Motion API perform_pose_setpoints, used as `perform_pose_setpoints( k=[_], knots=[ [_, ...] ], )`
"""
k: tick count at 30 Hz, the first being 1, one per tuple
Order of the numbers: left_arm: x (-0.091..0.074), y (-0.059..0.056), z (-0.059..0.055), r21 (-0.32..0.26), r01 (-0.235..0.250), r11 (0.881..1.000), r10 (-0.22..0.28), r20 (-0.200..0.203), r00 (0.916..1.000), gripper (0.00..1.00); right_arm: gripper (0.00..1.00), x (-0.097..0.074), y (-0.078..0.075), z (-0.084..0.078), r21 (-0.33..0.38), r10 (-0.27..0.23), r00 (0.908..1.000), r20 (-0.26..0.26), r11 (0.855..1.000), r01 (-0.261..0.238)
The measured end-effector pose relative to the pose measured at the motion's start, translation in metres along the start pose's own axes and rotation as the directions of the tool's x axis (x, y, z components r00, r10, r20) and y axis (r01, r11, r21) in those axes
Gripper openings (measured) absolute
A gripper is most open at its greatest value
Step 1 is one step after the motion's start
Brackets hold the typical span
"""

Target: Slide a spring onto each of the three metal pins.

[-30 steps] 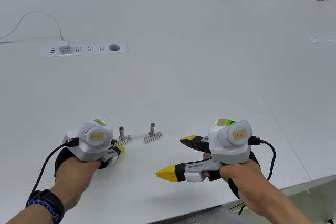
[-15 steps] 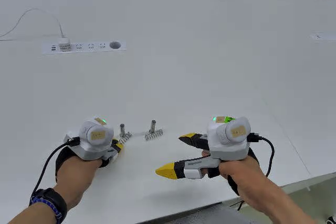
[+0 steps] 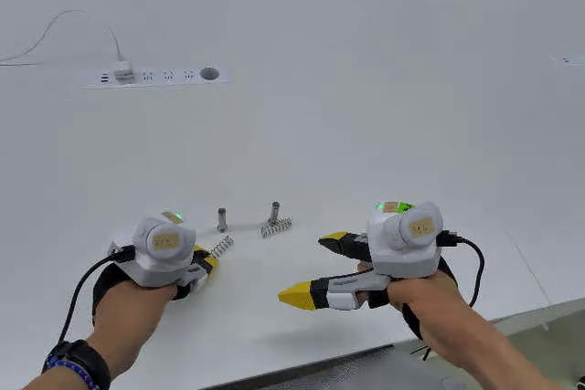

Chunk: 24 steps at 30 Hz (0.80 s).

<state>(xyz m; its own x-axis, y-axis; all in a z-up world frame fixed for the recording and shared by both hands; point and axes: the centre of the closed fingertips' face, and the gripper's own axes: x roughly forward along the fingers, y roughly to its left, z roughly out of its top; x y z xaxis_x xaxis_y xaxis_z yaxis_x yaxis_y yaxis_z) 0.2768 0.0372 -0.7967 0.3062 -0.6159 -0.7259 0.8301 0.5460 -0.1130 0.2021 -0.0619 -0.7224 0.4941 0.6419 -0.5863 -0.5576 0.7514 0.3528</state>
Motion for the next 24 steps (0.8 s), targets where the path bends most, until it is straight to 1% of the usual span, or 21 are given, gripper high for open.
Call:
perform_pose_setpoints(
  k=[4,6,8,12,14,16,20,24],
  knots=[
    [-0.009,-0.001,-0.004,-0.001,-0.002,1.000,0.002,0.001,1.0000,0.10,0.76,0.003,0.003,-0.001,0.007,0.007,1.0000,0.000,1.000,-0.007],
    [-0.012,0.000,-0.008,-0.009,-0.008,1.000,0.008,0.002,1.0000,0.10,0.76,0.004,0.004,-0.002,0.009,0.012,0.9999,0.002,1.000,-0.012],
    [-0.017,-0.001,-0.011,-0.018,-0.011,1.000,0.011,0.008,0.9999,0.10,0.76,0.006,0.007,-0.002,0.012,0.018,0.9998,0.001,1.000,-0.018],
    [-0.025,-0.001,-0.020,-0.024,-0.016,1.000,0.017,0.003,0.9999,0.10,0.76,0.009,0.011,-0.004,0.011,0.029,0.9996,-0.004,1.000,-0.029],
    [-0.030,-0.004,-0.025,-0.029,-0.019,0.999,0.019,0.005,0.9998,0.10,0.76,0.009,0.012,-0.004,0.010,0.035,0.9994,-0.005,0.999,-0.035],
    [-0.034,-0.004,-0.027,-0.028,-0.020,0.999,0.020,0.005,0.9998,0.10,0.76,0.010,0.014,-0.004,0.009,0.040,0.9992,-0.006,0.999,-0.040],
    [-0.044,-0.006,-0.031,-0.029,-0.020,0.999,0.020,0.011,0.9997,0.10,0.76,0.012,0.016,-0.002,0.006,0.048,0.9988,-0.007,0.999,-0.048],
    [-0.056,-0.005,-0.029,-0.027,-0.026,0.999,0.026,0.024,0.9994,0.10,0.76,0.015,0.021,0.002,0.005,0.060,0.9982,-0.002,0.998,-0.060]
  ],
)
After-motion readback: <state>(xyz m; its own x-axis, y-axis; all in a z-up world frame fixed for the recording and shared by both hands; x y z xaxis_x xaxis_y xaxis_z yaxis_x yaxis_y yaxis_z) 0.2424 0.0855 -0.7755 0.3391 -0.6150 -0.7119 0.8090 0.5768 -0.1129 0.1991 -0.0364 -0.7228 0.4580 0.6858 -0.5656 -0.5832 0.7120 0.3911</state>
